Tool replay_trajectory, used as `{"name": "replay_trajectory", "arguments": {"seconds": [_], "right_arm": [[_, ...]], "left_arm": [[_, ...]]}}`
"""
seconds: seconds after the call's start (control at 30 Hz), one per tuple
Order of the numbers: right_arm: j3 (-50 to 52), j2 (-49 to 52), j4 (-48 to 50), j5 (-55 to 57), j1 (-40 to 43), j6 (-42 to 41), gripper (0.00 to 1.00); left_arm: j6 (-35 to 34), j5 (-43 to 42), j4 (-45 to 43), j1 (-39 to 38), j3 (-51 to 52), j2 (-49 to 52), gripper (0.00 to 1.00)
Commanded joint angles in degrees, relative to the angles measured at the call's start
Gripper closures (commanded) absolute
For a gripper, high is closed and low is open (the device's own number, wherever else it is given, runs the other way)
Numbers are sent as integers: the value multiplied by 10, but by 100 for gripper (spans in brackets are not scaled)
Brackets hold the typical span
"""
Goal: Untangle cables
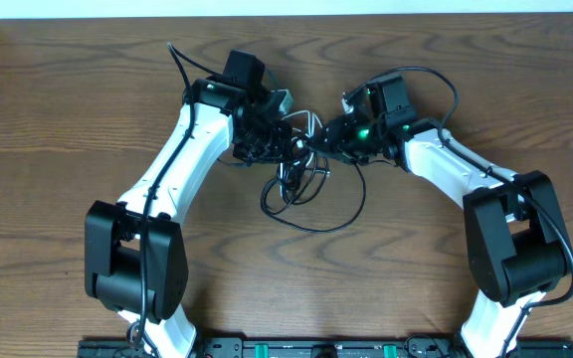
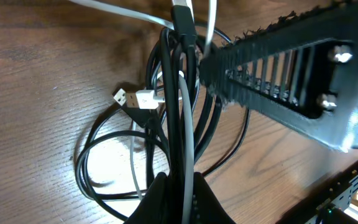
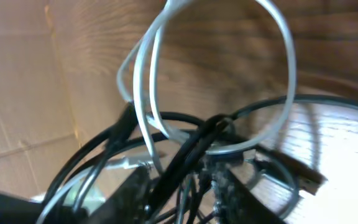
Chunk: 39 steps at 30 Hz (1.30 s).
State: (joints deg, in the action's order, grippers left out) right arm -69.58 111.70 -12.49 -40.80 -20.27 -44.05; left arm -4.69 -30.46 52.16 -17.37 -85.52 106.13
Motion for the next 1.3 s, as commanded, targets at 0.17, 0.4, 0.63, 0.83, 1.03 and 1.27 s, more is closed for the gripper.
{"name": "replay_trajectory", "arguments": {"seconds": [0.17,0.4,0.63,0.83,1.03,1.27], "right_arm": [[0,1,-21,70,-28,0,92],[0,1,-22,76,-45,0,99],[0,5,-99,77,-73,45,99],[0,16,-159,79,-88,69,99],[0,16,-186,79,-77,75,99],[0,16,-240,92,-42,106,99]], "left_arm": [[-3,3,0,1,2,-4,92],[-3,3,0,1,2,-4,93],[-3,3,-13,2,2,-4,92],[-37,20,-30,3,2,-4,92],[-103,71,-48,3,2,-4,93],[-149,72,-87,14,2,-4,93]]}}
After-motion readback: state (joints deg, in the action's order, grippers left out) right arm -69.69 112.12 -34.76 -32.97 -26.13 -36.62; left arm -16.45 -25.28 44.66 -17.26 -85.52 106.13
